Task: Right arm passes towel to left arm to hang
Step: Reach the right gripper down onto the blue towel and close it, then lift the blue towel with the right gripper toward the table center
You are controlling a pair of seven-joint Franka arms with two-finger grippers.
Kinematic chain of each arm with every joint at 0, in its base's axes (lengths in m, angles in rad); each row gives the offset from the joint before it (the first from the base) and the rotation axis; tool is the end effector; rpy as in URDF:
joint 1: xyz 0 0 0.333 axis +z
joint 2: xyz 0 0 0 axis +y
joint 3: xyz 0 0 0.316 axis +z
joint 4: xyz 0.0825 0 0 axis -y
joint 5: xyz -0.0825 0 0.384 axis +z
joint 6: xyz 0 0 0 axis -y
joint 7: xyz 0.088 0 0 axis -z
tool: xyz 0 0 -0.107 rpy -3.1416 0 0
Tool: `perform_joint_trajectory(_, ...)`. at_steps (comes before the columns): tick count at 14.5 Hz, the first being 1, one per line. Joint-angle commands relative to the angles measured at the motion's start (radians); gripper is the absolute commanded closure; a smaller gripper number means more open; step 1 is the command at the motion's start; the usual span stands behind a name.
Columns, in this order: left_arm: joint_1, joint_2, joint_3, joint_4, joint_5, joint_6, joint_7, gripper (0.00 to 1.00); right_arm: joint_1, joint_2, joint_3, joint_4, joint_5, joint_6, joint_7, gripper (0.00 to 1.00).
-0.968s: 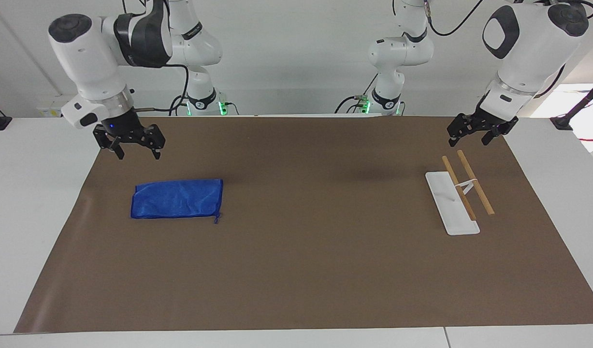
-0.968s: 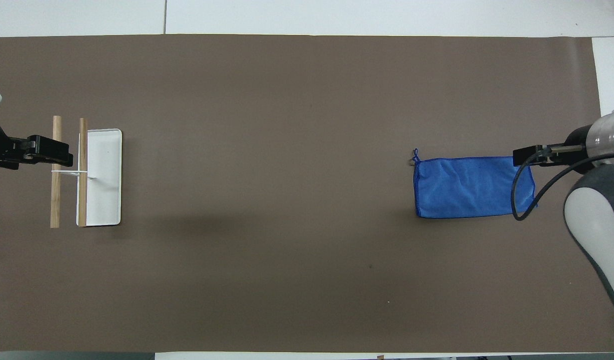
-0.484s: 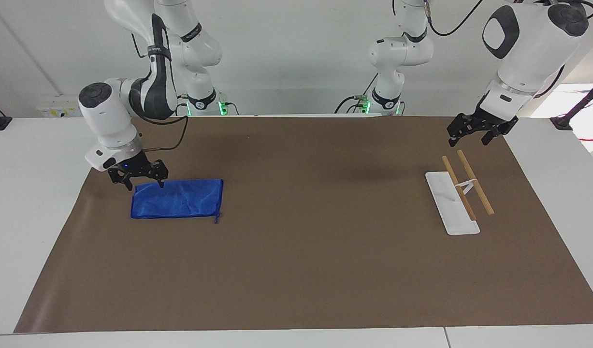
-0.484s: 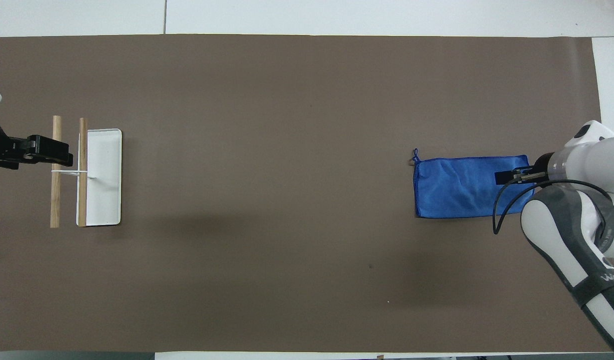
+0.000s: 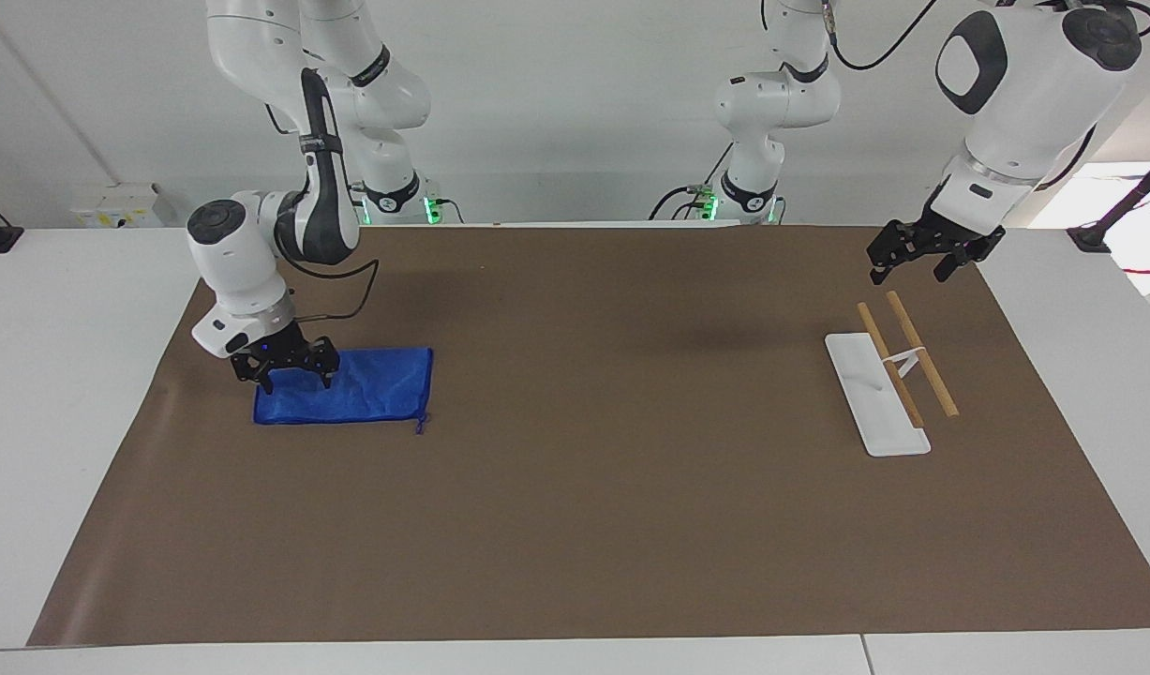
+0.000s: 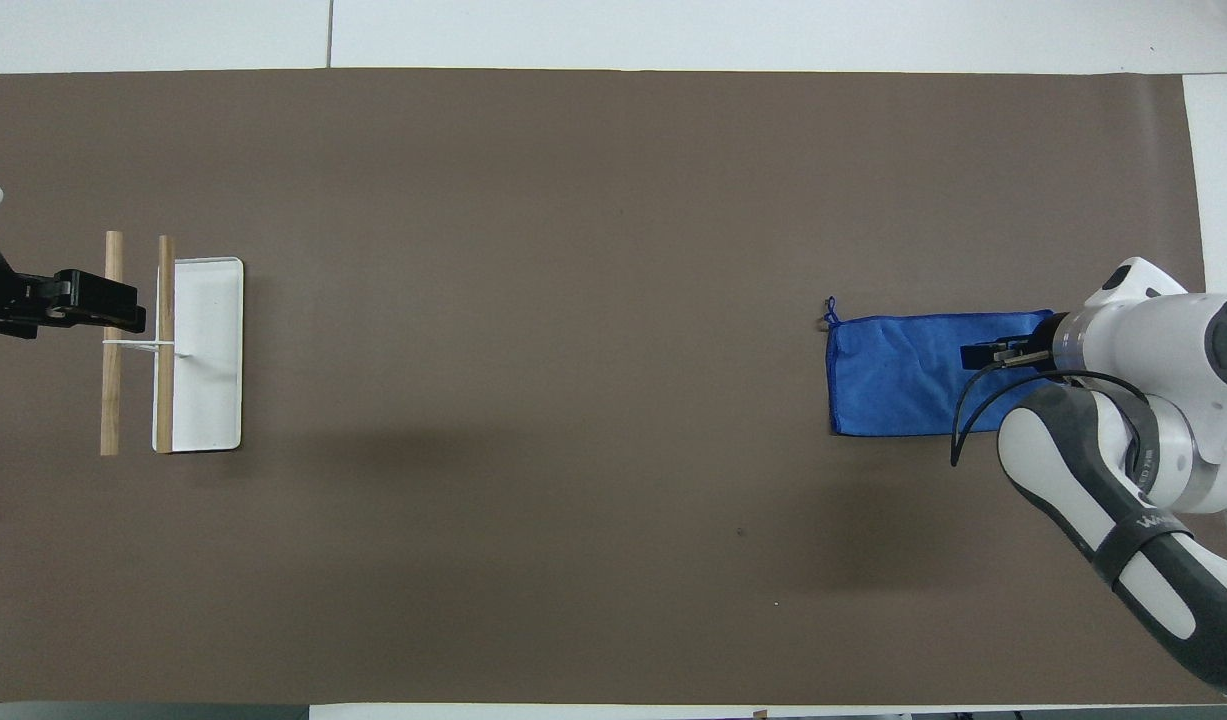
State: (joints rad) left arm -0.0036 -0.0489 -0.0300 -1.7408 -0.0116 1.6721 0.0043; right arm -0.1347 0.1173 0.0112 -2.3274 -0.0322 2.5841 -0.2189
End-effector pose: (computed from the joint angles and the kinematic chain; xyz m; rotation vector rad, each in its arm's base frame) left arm 0.5436 -0.0197 0.5794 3.1311 -0.0572 -0.0313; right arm 0.5267 -0.0648 0.3019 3.0878 0.1876 0.2082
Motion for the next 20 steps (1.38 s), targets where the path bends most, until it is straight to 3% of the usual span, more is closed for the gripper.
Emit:
perform_joint_trajectory(1, 0.004, -0.031, -0.001, -0.034, 0.018, 0.009, -0.009, 0.0, -0.014, 0.044, 0.009, -0.003, 0.018, 0.059, -0.04, 0.0)
perform_joint_trajectory(2, 0.004, -0.031, -0.001, -0.034, 0.016, 0.015, -0.009, 0.0, -0.019, 0.047, 0.009, -0.003, 0.02, 0.06, -0.039, 0.0)
perform_joint_trajectory(3, 0.004, -0.031, -0.001, -0.034, 0.016, 0.008, -0.009, 0.0, -0.022, 0.047, 0.009, -0.003, 0.032, 0.057, -0.039, 0.09)
perform_joint_trajectory(7, 0.004, -0.031, -0.001, -0.034, 0.016, 0.011, -0.009, 0.0, -0.022, 0.055, 0.009, -0.003, 0.063, 0.053, -0.042, 0.92)
perform_joint_trajectory(8, 0.004, -0.031, -0.001, -0.034, 0.016, 0.009, -0.009, 0.0, -0.022, 0.053, 0.009, -0.003, 0.061, 0.051, -0.042, 1.0)
perform_joint_trajectory(12, 0.005, -0.031, -0.001, -0.034, 0.016, 0.011, -0.009, 0.0, -0.008, 0.03, 0.016, 0.043, 0.099, -0.051, -0.04, 1.0)
perform_joint_trajectory(16, 0.004, -0.031, -0.001, -0.034, 0.016, 0.009, -0.009, 0.0, 0.026, -0.036, 0.019, 0.261, 0.202, -0.405, -0.016, 1.0)
perform_joint_trajectory(20, 0.005, -0.031, -0.001, -0.034, 0.016, 0.009, -0.009, 0.0, 0.102, -0.044, 0.038, 0.445, 0.204, -0.591, 0.221, 1.0)
